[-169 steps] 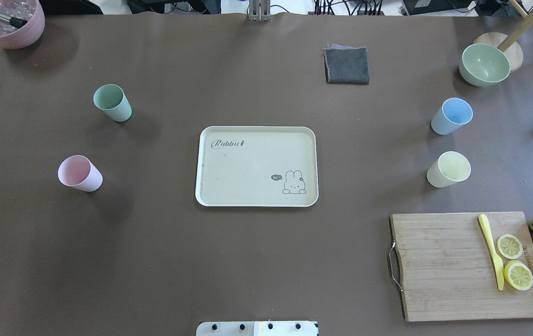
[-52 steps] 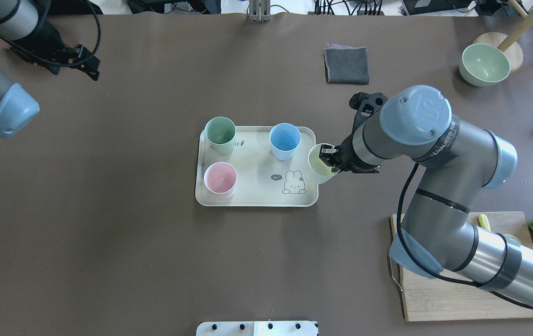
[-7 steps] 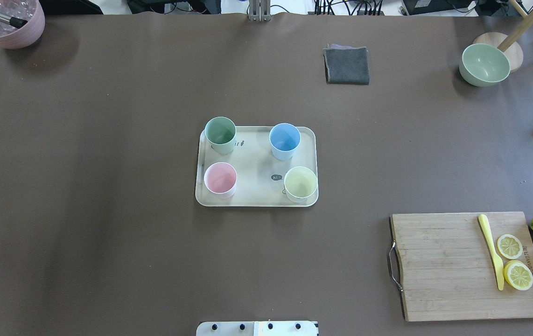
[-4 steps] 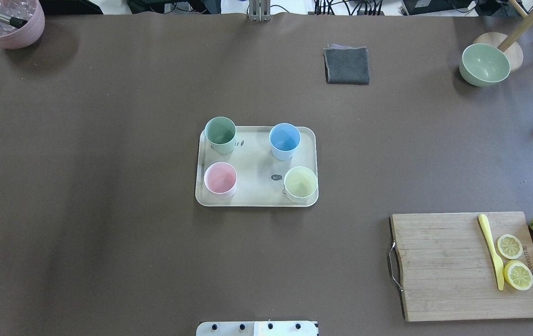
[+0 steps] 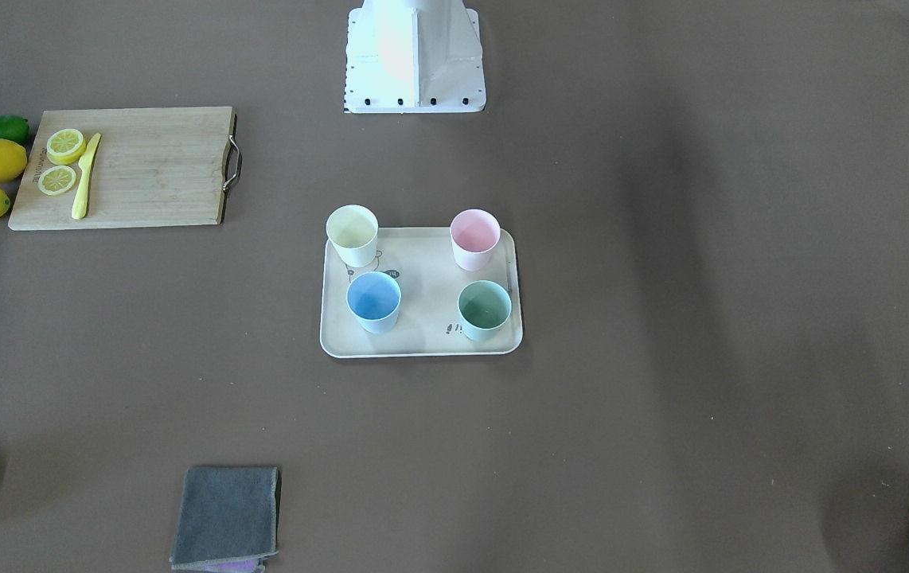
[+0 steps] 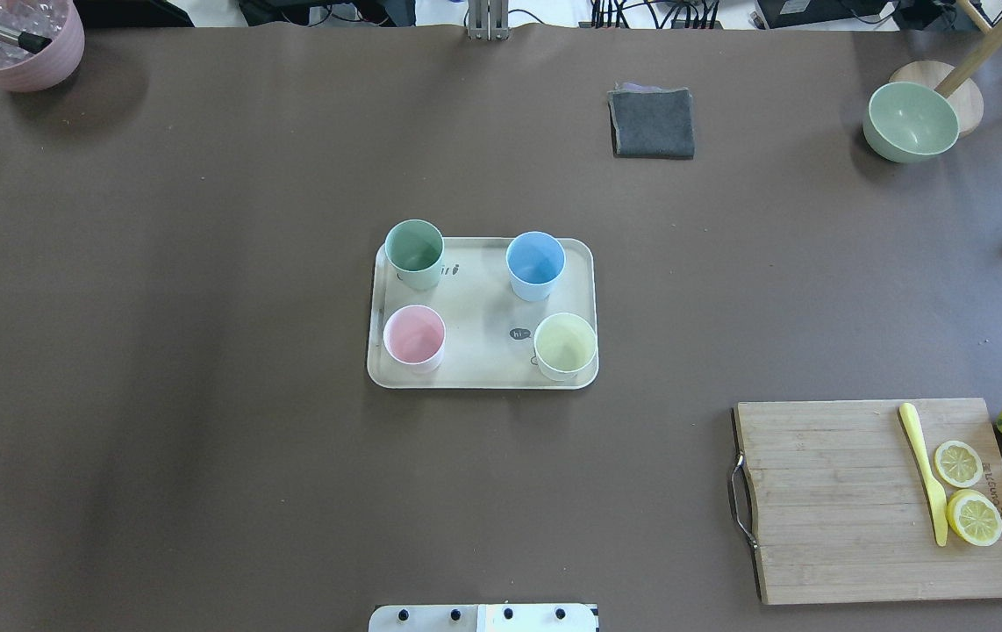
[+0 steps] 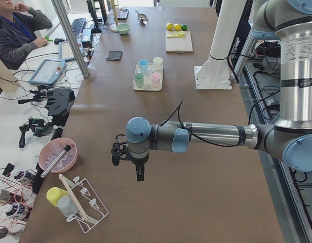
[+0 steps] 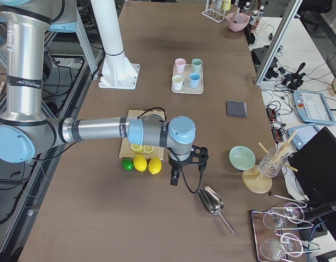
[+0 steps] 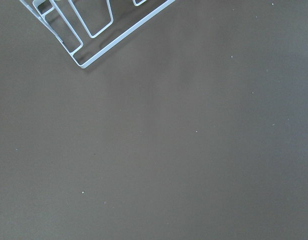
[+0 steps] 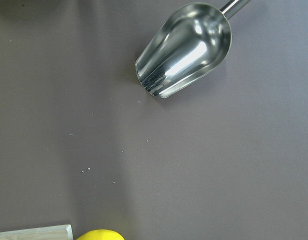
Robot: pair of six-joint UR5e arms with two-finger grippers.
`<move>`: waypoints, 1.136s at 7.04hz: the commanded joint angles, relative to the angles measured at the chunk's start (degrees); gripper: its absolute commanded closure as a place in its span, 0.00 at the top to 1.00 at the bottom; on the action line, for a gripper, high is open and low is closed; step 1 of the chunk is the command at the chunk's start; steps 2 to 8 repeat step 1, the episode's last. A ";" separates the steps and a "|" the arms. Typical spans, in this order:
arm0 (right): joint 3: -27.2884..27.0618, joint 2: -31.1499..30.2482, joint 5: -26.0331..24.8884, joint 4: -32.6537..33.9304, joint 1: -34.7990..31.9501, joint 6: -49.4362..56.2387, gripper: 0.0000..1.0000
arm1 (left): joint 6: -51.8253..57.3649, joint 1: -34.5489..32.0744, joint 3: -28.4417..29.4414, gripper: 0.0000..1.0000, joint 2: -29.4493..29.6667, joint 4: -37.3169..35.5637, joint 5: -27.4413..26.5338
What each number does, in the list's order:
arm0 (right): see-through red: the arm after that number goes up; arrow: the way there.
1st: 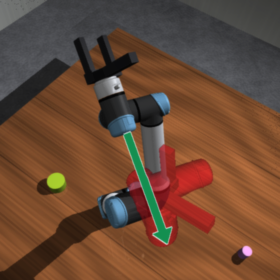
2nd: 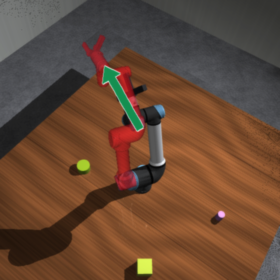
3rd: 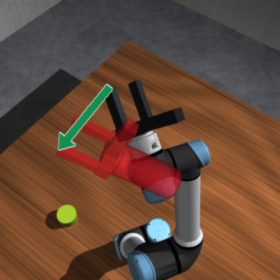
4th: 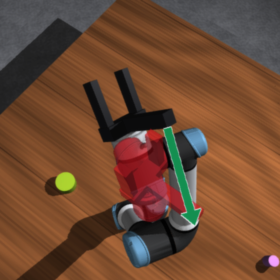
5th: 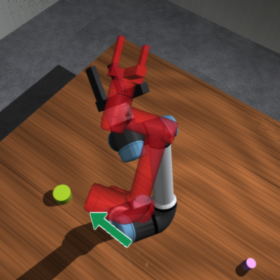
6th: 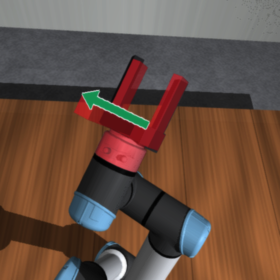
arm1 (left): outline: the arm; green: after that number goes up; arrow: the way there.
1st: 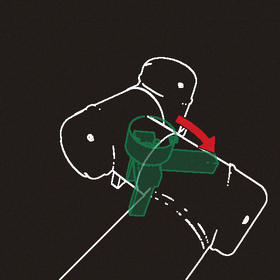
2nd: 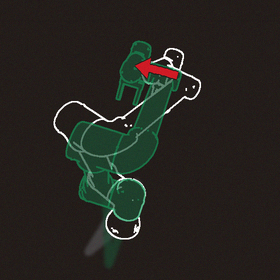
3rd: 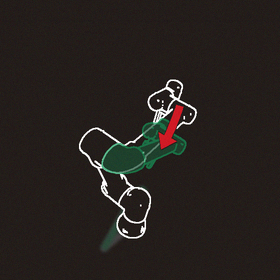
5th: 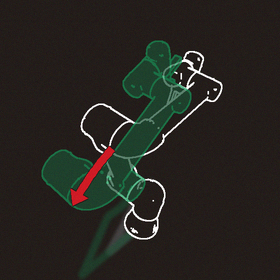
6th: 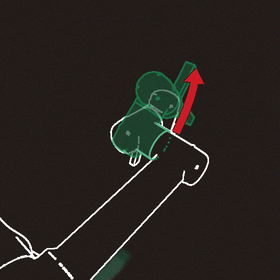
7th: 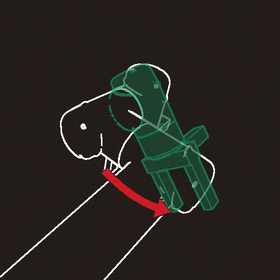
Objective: Place all cups on tray
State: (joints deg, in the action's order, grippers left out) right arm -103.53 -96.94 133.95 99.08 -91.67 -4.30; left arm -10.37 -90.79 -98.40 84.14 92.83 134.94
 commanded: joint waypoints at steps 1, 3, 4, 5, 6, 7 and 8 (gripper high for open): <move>0.00 0.00 0.00 -0.03 0.00 0.00 1.00 | 0.00 0.00 -0.39 0.99 -0.03 -0.02 -0.03; 0.00 0.00 0.00 -0.03 0.00 0.00 1.00 | 0.00 0.00 -0.39 0.99 -0.03 -0.02 -0.03; 0.00 0.00 0.00 -0.03 0.00 0.00 1.00 | 0.00 0.00 -0.39 0.99 -0.03 -0.02 -0.03; 0.00 0.00 0.00 -0.03 0.00 0.00 1.00 | 0.00 0.00 -0.39 0.99 -0.03 -0.02 -0.03; 0.00 0.00 0.00 -0.03 0.00 0.00 1.00 | 0.00 0.00 -0.39 0.99 -0.03 -0.02 -0.03; 0.00 0.00 0.00 -0.03 0.00 0.00 1.00 | 0.00 0.00 -0.39 0.99 -0.03 -0.02 -0.03; 0.00 0.00 0.00 -0.03 0.00 0.00 1.00 | 0.00 0.00 -0.39 0.99 -0.03 -0.02 -0.03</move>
